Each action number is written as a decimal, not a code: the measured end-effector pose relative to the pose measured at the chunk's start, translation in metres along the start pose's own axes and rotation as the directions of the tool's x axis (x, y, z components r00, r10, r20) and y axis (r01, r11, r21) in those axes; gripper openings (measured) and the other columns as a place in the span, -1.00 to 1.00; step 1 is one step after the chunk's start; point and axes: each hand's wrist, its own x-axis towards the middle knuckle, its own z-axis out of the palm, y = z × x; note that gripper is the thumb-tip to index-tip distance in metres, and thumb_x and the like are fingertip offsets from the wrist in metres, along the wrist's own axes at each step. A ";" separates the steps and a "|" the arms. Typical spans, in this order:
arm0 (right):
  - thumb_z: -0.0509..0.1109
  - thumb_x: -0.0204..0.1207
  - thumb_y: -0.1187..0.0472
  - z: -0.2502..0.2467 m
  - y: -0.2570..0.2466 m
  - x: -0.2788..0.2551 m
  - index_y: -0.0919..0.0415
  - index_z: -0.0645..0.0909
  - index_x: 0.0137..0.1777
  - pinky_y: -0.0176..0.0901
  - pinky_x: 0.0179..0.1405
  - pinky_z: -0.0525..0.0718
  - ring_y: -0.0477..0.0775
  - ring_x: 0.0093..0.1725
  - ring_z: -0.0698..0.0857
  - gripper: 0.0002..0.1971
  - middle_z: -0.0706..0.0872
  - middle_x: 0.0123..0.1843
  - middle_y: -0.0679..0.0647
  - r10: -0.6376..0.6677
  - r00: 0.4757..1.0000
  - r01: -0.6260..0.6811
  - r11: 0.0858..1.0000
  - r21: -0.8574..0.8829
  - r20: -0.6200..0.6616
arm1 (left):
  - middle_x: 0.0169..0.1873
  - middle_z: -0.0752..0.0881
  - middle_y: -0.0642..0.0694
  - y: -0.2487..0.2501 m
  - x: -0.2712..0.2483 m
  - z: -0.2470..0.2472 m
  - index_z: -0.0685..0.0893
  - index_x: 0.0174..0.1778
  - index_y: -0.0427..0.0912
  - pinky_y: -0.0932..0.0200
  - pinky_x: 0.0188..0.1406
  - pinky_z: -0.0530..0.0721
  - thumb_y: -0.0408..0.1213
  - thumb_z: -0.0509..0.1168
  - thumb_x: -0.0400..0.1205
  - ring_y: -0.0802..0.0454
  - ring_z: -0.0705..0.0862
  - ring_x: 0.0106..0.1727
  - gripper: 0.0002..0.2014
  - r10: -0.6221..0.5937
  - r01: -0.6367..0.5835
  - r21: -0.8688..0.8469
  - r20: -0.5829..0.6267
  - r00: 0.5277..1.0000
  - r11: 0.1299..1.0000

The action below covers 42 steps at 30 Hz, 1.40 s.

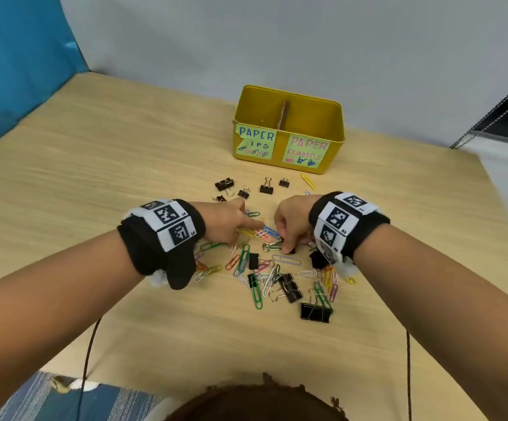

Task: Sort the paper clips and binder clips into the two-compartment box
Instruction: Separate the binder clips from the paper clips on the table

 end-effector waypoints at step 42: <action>0.15 0.59 0.40 0.001 0.010 0.014 0.32 0.60 0.31 0.00 0.20 0.71 0.26 0.25 0.67 -0.66 0.67 0.30 0.26 0.235 0.881 -0.157 0.964 0.215 -0.411 | 0.43 0.38 -0.25 0.019 0.001 0.000 0.27 0.57 -0.19 -0.05 0.43 0.36 -0.33 0.01 0.68 -0.21 0.34 0.44 -0.52 -0.162 0.215 0.132 -0.329 0.930 0.968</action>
